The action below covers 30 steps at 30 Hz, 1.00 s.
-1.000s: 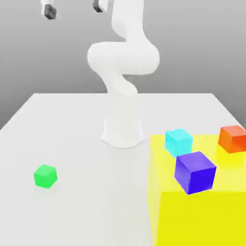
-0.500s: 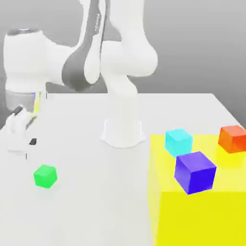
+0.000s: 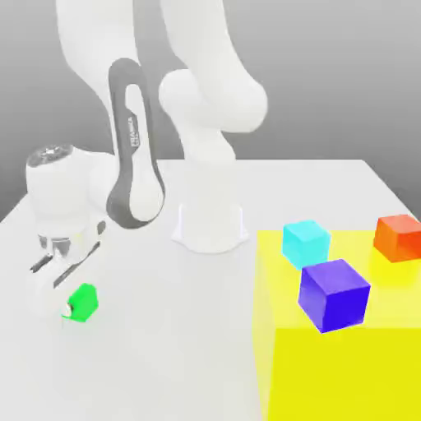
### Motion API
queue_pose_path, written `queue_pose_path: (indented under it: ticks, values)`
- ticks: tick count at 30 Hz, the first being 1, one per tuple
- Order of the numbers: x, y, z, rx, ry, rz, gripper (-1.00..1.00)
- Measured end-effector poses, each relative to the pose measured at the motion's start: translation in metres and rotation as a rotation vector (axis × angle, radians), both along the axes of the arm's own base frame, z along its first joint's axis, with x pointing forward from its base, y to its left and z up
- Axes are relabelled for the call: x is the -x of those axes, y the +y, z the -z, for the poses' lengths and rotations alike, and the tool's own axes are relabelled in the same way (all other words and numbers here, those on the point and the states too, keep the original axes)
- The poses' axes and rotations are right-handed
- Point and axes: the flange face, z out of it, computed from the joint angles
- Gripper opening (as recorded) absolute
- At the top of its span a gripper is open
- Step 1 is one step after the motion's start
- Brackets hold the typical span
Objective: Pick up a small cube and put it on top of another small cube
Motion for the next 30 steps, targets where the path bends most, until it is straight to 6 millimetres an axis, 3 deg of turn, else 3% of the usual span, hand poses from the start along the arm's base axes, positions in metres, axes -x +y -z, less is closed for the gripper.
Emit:
queue_pose_path:
  ticks: [3, 9, 12, 14, 17, 21, 25, 30]
  values:
    - [-0.001, 0.000, -0.007, -0.001, 0.000, 0.000, -1.00]
    - [-0.002, 0.001, -0.058, -0.001, -0.001, -0.004, -1.00]
    - [-0.056, 0.035, -0.091, 0.000, -0.012, -0.132, -1.00]
    - [-0.096, 0.072, -0.116, -0.001, -0.020, -0.238, -1.00]
    - [-0.141, 0.129, -0.157, -0.003, -0.031, -0.363, -1.00]
    - [-0.175, 0.226, -0.208, -0.008, -0.037, -0.547, -1.00]
    - [-0.177, 0.326, -0.251, -0.012, -0.033, -0.721, -1.00]
    - [-0.140, 0.452, -0.291, -0.008, -0.014, -0.946, -1.00]
